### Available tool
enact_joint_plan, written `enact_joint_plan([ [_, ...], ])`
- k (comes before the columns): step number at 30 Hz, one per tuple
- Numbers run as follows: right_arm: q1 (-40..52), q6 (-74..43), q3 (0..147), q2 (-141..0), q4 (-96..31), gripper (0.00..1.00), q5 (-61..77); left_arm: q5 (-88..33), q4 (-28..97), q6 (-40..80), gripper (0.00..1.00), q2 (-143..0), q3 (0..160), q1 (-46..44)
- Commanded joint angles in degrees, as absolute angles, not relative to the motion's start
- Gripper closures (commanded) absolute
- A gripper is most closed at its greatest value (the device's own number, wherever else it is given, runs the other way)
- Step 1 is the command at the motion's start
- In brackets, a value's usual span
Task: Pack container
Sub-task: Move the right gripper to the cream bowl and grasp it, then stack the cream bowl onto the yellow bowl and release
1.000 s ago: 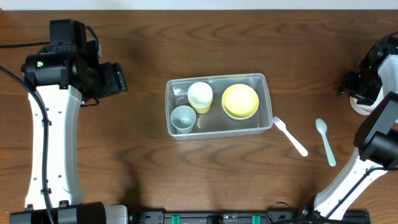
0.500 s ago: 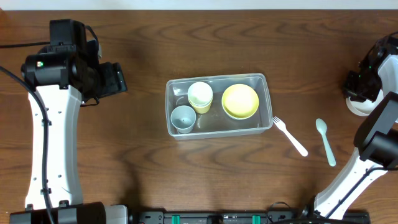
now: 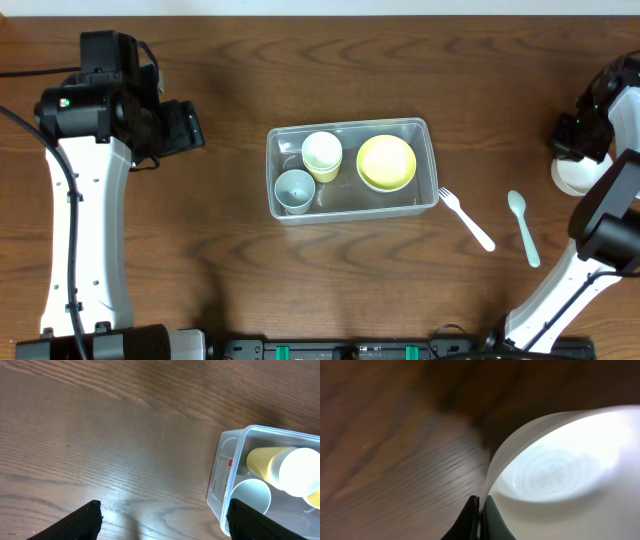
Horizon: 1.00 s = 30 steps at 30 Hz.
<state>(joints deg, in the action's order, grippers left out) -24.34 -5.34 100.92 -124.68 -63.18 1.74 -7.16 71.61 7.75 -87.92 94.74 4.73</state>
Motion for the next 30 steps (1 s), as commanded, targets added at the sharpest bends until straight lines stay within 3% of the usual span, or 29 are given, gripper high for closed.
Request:
enact_joint_plan([
  [1,-20.4,-3.0,104.2,-117.2,-63.9,0.99,9.9,-7.1,71.8,8.2,0.2,-88.0,94.2,4.9],
  [9,-2.7,4.4,106.1,-99.7,-64.7,0.99,10.4,-7.1,71.8,8.2,0.2,-88.0,94.2,4.9],
  [17,20.1,6.2,105.9,-98.7,-69.8,0.99,0.5,-7.1,71.8,8.2,0.19,-88.0,94.2,4.9],
  [30,29.7,2.8,102.3,-111.0,-73.2,0.99,1.4,-7.1,71.8,8.2,0.2,-88.0,94.2,4.9],
])
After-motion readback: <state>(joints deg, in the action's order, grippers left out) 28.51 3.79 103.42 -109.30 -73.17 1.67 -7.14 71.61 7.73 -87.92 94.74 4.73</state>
